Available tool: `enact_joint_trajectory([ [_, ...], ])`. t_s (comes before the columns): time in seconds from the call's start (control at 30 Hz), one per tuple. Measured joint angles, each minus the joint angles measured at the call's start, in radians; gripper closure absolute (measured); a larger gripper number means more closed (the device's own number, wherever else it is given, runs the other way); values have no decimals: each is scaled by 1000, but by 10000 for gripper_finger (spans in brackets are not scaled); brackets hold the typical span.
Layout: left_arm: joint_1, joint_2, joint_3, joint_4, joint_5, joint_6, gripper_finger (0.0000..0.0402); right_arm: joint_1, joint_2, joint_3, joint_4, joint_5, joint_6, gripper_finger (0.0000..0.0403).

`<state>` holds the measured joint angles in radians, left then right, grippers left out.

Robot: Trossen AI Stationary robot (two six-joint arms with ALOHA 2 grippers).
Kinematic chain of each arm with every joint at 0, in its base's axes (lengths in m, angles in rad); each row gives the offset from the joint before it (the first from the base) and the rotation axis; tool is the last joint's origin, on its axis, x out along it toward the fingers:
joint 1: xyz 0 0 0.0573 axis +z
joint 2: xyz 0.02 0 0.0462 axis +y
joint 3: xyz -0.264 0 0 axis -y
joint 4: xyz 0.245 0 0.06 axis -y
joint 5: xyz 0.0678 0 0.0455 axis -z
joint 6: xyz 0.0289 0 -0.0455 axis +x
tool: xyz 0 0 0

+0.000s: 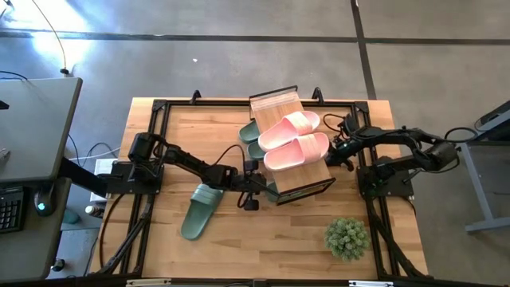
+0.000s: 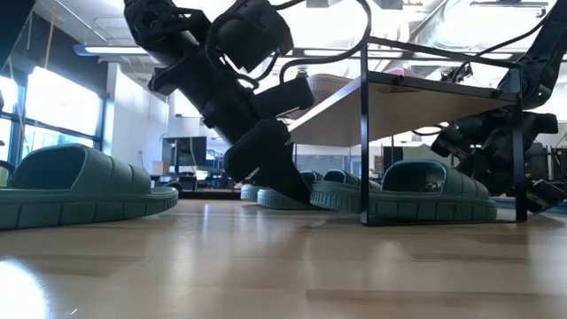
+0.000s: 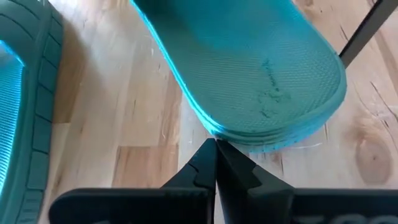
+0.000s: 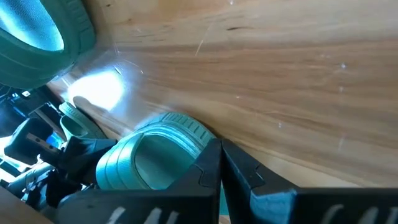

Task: Pick and place slides into the shelf
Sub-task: Put the green slide under the shelf

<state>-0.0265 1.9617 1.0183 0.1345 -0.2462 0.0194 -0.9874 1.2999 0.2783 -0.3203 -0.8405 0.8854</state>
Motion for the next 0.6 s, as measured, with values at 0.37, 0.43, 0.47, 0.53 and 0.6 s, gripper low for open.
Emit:
enact_joint_trajectory([
  [0.37,0,0,0,-1,8,3,401,1,1,-2,-105,4,-55,403],
  [0.43,0,0,0,-1,8,3,401,0,1,-2,-101,19,-53,403],
  [0.47,0,0,0,-2,5,3,401,1,1,-2,-98,23,-52,403],
  [0.53,0,0,0,-2,3,3,401,0,0,-2,-94,26,-52,403],
  [0.6,0,0,0,-3,3,3,401,0,0,-2,-93,28,-52,403],
])
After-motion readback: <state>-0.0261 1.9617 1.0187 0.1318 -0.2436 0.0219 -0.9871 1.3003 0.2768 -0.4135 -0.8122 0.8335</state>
